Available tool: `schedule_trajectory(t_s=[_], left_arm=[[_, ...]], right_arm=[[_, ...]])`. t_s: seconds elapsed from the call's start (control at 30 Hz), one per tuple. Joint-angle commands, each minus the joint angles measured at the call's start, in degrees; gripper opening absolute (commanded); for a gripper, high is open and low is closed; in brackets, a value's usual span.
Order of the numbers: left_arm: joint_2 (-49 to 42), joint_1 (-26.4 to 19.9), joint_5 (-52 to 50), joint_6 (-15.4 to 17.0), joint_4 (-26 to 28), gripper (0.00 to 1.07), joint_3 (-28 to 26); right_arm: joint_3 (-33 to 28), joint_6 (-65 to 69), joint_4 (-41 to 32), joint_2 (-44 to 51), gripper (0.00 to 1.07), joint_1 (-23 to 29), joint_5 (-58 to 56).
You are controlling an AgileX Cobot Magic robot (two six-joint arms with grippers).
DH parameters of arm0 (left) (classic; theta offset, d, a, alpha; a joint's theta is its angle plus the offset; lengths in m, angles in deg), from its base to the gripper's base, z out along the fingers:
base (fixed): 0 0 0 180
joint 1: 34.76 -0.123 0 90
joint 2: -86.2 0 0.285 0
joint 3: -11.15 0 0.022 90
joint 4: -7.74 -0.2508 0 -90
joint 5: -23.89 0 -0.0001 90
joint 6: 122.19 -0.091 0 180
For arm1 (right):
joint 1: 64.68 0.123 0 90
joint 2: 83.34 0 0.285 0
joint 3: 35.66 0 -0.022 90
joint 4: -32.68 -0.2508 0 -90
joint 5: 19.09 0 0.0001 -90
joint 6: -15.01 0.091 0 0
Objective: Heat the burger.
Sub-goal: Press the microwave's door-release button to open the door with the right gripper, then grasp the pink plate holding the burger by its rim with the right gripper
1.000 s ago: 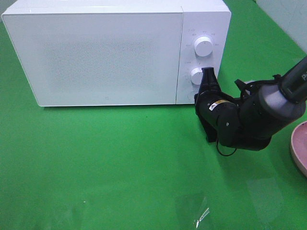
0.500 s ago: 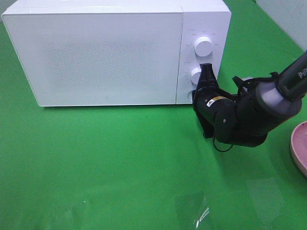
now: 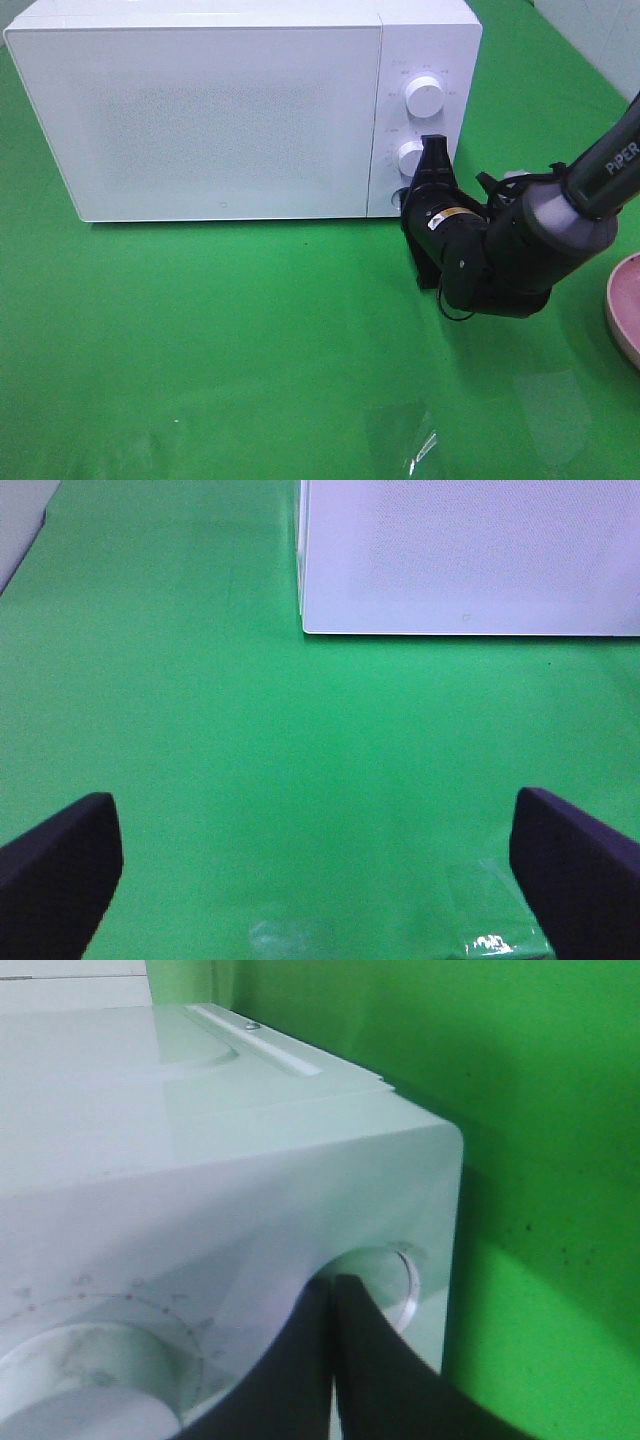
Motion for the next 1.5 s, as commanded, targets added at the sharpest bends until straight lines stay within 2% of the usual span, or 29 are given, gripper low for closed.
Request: schedule_trajectory(t_s=[0.03, 0.4, 1.03, 1.2, 1.4, 1.5], left_arm=[[-0.8, 0.2, -0.6, 0.2, 0.2, 0.98, 0.1], [-0.8, 0.2, -0.6, 0.2, 0.2, 0.98, 0.1], [-0.8, 0.2, -0.6, 0.3, 0.2, 0.98, 0.1], [-0.8, 0.2, -0.6, 0.2, 0.2, 0.98, 0.1], [-0.8, 0.2, -0.6, 0.2, 0.2, 0.98, 0.1], [-0.8, 0.2, -0.6, 0.2, 0.2, 0.98, 0.1]], right_arm=[[3.0, -0.2, -2.4, 0.7, 0.00, -1.0, 12.3], [9.1, -2.0, -4.7, -3.1, 0.00, -1.1, 13.3], [7.2, -2.9, -4.9, -1.9, 0.00, -0.3, 7.7], [5.3, -1.0, -0.7, -0.9, 0.00, -0.2, 4.2], [4.4, -0.2, -0.1, -0.7, 0.00, 0.5, 1.0], [4.2, -0.2, 2.5, 0.2, 0.00, 0.5, -4.4]])
